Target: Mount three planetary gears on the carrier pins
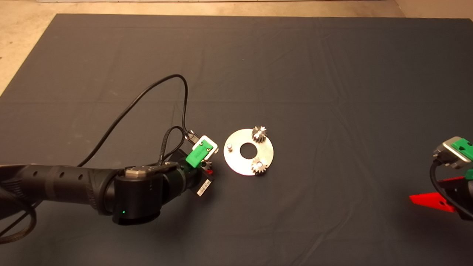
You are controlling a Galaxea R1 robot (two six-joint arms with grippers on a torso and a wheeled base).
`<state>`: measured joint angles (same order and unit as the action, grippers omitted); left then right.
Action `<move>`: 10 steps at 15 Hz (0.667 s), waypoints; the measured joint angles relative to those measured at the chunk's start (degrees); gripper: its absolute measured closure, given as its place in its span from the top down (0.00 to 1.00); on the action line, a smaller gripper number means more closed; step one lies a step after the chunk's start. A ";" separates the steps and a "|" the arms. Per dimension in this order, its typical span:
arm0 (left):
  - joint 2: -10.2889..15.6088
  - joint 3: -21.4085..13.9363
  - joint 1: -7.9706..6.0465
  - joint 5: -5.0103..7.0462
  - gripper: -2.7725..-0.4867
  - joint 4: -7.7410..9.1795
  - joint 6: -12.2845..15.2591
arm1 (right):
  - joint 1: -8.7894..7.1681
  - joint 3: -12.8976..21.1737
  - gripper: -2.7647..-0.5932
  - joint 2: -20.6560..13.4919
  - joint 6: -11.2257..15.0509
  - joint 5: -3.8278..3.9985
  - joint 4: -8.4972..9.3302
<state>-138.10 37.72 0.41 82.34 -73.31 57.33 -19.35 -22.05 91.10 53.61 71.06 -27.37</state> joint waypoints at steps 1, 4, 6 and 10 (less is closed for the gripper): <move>0.00 -0.49 -0.11 0.62 0.15 0.02 -0.02 | 0.00 0.00 0.61 0.00 0.00 0.02 0.00; 0.00 -1.90 -2.22 1.68 0.12 0.13 -0.10 | 0.00 0.00 0.61 0.00 0.00 0.00 0.00; -0.33 -2.69 -3.92 1.66 0.10 0.22 -0.22 | 0.00 0.00 0.61 -0.01 0.00 0.00 0.00; -2.65 -2.70 -7.24 1.81 0.09 0.17 -0.21 | 0.00 0.00 0.61 -0.33 0.00 -0.47 0.00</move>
<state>-140.75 35.02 -6.83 84.15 -73.14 57.11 -19.35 -22.05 90.77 53.61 70.59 -27.37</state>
